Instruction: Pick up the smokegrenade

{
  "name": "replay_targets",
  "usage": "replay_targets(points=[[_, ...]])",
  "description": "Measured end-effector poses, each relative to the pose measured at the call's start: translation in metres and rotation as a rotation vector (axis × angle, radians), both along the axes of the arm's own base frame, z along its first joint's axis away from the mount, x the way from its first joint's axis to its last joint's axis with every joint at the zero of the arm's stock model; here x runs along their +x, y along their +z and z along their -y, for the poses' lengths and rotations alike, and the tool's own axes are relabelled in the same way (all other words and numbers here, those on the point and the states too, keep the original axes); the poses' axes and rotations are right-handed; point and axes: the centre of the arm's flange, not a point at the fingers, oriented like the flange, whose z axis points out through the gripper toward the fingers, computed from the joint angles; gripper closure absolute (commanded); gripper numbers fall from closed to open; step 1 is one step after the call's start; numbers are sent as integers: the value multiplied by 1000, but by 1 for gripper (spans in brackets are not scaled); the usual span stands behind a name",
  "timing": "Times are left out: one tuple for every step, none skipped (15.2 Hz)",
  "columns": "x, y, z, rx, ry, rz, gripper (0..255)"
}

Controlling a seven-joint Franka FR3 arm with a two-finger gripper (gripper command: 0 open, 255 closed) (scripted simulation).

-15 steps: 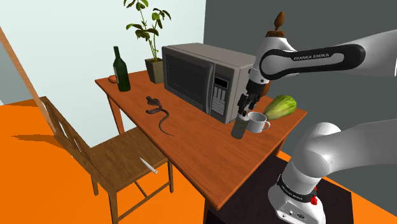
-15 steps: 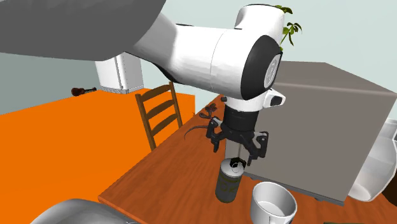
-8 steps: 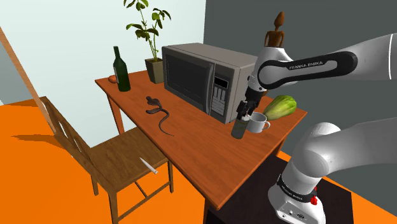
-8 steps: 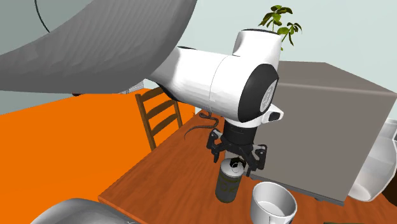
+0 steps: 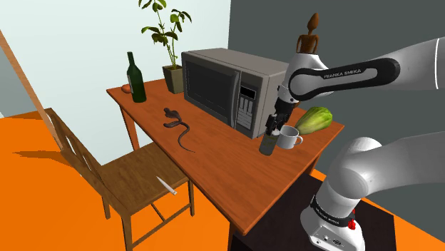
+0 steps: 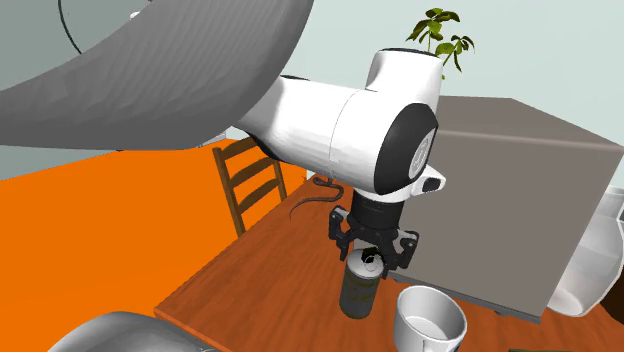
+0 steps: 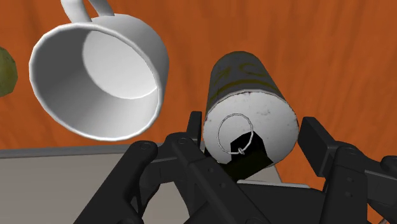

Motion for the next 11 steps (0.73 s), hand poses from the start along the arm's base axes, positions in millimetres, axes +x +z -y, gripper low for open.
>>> replay_targets(points=[[0, 0, 0, 0, 0, 0, 255], [0, 0, 0, 0, 0, 0, 255], [0, 0, 0, 0, 0, 0, 255], [0, 3, -1, 0, 0, -1, 255], [0, 6, -1, 0, 0, -1, 255], [0, 11, 0, 0, 0, -1, 255], [1, 16, -1, 0, 0, -1, 255], [0, 21, -2, 0, 0, -1, 255], [0, 26, -1, 0, 0, -1, 255], [1, 32, 0, 0, 0, -1, 255], [2, 37, 0, 0, 0, -1, 255]])
